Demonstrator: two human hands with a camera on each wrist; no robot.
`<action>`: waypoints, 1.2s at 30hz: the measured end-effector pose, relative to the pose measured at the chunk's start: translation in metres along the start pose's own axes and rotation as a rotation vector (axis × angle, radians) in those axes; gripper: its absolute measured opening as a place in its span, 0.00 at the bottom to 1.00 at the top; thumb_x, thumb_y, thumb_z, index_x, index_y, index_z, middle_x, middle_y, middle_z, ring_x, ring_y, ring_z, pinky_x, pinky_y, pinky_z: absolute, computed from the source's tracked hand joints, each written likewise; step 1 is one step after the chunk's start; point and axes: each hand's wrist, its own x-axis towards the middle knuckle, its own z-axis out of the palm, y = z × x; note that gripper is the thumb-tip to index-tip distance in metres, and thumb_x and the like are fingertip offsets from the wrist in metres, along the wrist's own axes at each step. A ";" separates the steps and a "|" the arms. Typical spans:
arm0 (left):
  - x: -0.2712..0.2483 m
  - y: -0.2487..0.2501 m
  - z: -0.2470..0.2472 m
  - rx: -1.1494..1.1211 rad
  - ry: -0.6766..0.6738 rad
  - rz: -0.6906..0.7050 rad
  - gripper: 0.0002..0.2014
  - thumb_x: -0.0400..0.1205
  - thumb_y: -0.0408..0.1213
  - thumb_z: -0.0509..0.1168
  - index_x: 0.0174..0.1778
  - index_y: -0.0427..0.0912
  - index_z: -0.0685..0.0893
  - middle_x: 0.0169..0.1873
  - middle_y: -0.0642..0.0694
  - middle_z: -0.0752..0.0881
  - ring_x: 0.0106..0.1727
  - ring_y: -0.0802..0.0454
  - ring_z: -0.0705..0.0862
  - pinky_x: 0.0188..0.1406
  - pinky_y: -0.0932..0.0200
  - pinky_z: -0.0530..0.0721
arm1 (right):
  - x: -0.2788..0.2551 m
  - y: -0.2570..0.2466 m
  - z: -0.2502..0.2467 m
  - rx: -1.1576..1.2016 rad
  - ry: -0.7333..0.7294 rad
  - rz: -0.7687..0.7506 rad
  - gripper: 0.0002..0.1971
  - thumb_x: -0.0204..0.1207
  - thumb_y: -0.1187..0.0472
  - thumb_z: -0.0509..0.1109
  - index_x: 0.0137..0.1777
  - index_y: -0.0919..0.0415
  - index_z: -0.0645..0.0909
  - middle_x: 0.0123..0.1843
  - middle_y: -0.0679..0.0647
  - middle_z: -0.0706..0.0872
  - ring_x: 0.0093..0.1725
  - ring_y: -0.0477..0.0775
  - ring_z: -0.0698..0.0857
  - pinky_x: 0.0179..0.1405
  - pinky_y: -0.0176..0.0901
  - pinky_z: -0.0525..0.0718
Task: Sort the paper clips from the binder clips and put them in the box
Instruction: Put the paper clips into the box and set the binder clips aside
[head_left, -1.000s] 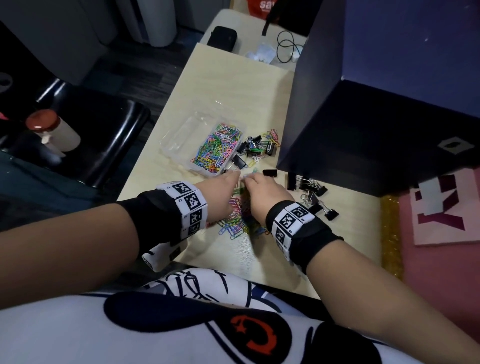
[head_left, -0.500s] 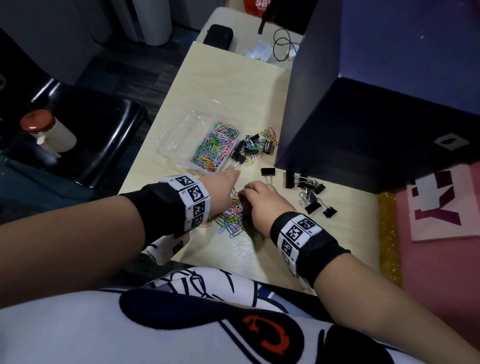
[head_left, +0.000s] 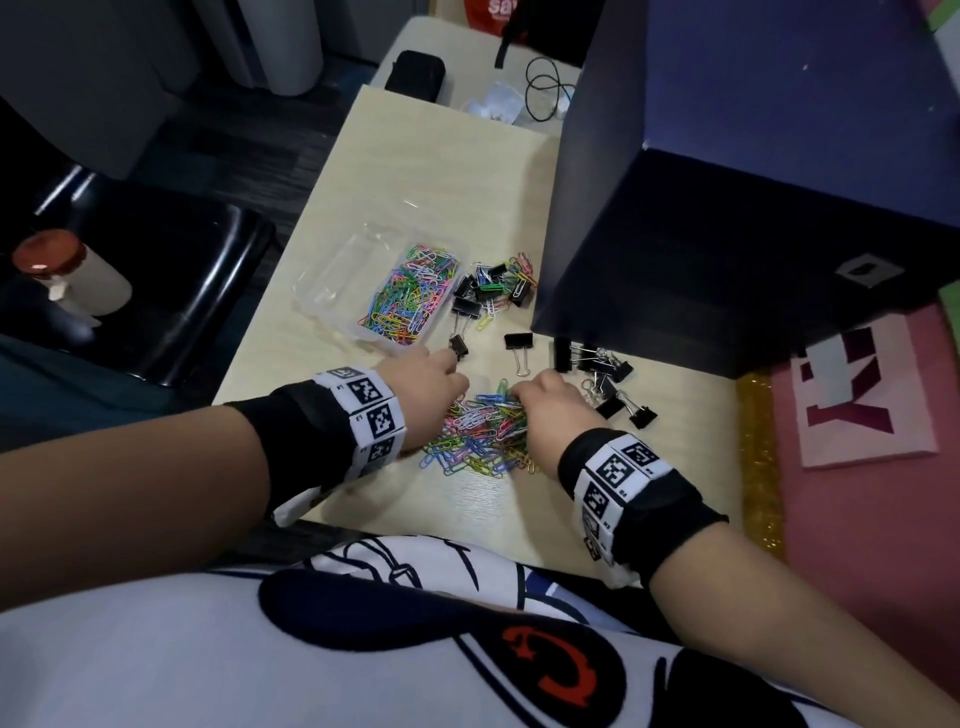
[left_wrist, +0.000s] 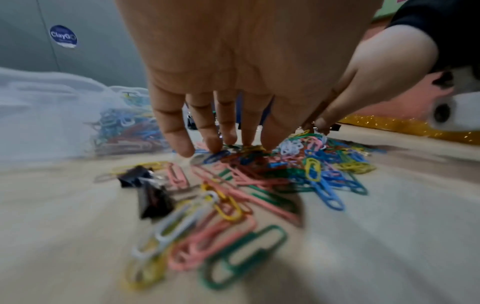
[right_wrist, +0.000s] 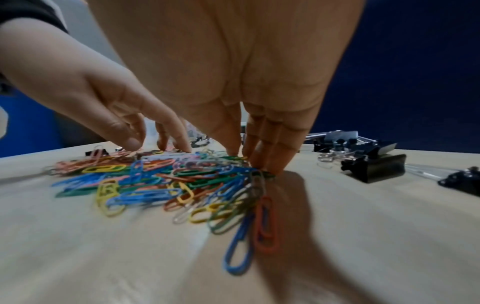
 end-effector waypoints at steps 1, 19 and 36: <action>-0.001 0.001 0.002 -0.010 -0.013 0.025 0.22 0.81 0.36 0.59 0.73 0.49 0.72 0.66 0.44 0.72 0.65 0.41 0.73 0.64 0.43 0.78 | 0.000 -0.001 0.002 -0.004 -0.007 -0.011 0.32 0.72 0.74 0.62 0.76 0.55 0.67 0.68 0.57 0.69 0.69 0.60 0.72 0.71 0.53 0.75; -0.007 0.001 -0.005 0.015 -0.201 -0.169 0.10 0.84 0.37 0.57 0.58 0.40 0.78 0.44 0.44 0.84 0.51 0.43 0.84 0.43 0.55 0.78 | 0.001 -0.010 0.006 0.069 -0.118 0.255 0.29 0.73 0.65 0.73 0.69 0.64 0.62 0.67 0.61 0.69 0.62 0.61 0.80 0.50 0.45 0.79; -0.025 -0.010 -0.004 0.051 -0.419 -0.108 0.09 0.80 0.36 0.58 0.35 0.41 0.78 0.27 0.46 0.75 0.38 0.44 0.75 0.39 0.57 0.74 | 0.016 -0.024 -0.004 -0.095 0.033 -0.112 0.26 0.72 0.73 0.56 0.71 0.59 0.72 0.68 0.58 0.70 0.69 0.61 0.70 0.68 0.54 0.75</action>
